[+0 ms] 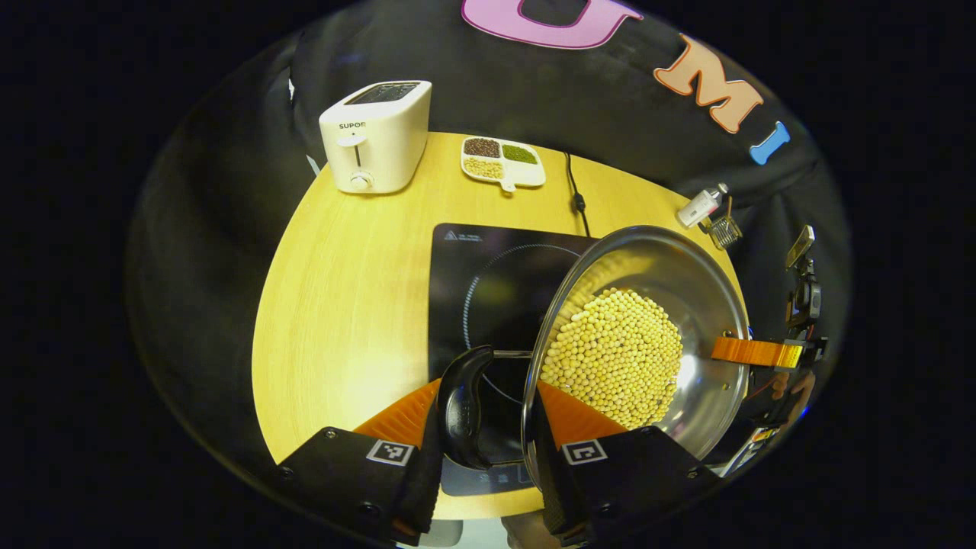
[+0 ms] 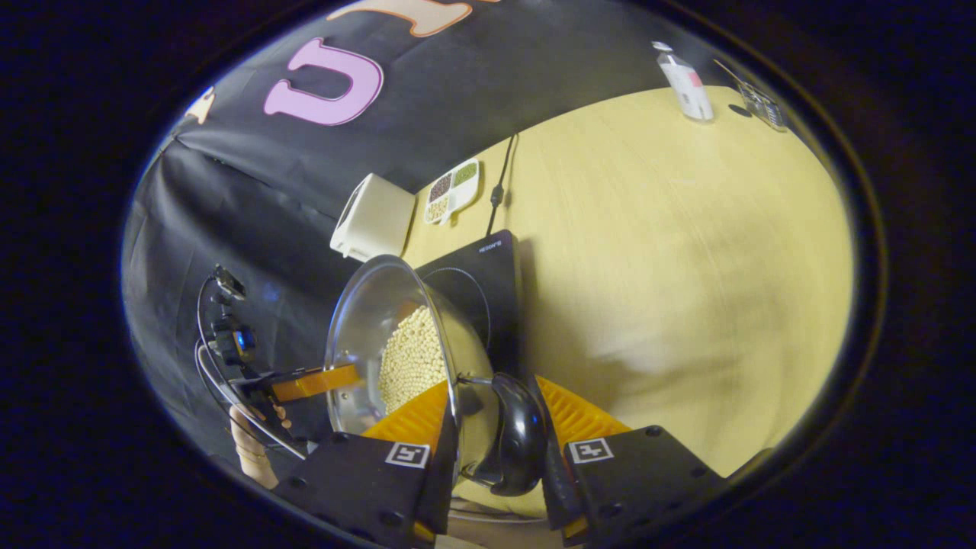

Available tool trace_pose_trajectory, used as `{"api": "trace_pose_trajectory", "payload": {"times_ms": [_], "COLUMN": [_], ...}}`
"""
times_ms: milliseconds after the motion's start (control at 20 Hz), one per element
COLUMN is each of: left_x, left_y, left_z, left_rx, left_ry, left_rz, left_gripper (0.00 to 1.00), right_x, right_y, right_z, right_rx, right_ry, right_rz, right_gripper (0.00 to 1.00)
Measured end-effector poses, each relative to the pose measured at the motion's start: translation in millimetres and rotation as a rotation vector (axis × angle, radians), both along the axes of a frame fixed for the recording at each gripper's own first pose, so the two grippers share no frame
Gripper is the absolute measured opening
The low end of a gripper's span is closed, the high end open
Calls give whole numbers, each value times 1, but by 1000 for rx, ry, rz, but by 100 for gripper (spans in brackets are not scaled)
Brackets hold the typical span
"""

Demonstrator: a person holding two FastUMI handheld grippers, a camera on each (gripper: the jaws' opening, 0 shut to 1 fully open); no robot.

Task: First push the handle of the pot to place it horizontally, then grasp the pot with both hands and set it on the induction cooktop.

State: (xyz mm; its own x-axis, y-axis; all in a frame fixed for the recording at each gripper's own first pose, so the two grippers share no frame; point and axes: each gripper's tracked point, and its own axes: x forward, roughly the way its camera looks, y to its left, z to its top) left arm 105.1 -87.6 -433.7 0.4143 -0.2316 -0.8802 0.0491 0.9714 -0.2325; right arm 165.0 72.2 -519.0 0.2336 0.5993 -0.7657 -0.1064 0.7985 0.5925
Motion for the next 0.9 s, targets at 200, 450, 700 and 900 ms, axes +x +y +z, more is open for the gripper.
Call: {"api": "trace_pose_trajectory", "payload": {"times_ms": [200, 450, 700, 900], "left_x": [0, -2, 2, 0], "left_y": [3, 3, 3, 3], "left_z": [0, 3, 9, 8], "left_rx": [11, 35, 53, 40], "left_ry": [-32, -39, -26, -23], "left_rz": [5, 9, 10, 19], "left_gripper": [56, 57, 56, 58], "right_x": [7, 5, 0, 3], "right_y": [-3, -3, -1, 2], "right_z": [6, 0, -14, -15], "right_rx": [-5, -17, -61, -50], "right_ry": [-28, -28, -15, -22], "right_rz": [-34, -49, -24, -24], "right_gripper": [52, 43, 45, 55]}}
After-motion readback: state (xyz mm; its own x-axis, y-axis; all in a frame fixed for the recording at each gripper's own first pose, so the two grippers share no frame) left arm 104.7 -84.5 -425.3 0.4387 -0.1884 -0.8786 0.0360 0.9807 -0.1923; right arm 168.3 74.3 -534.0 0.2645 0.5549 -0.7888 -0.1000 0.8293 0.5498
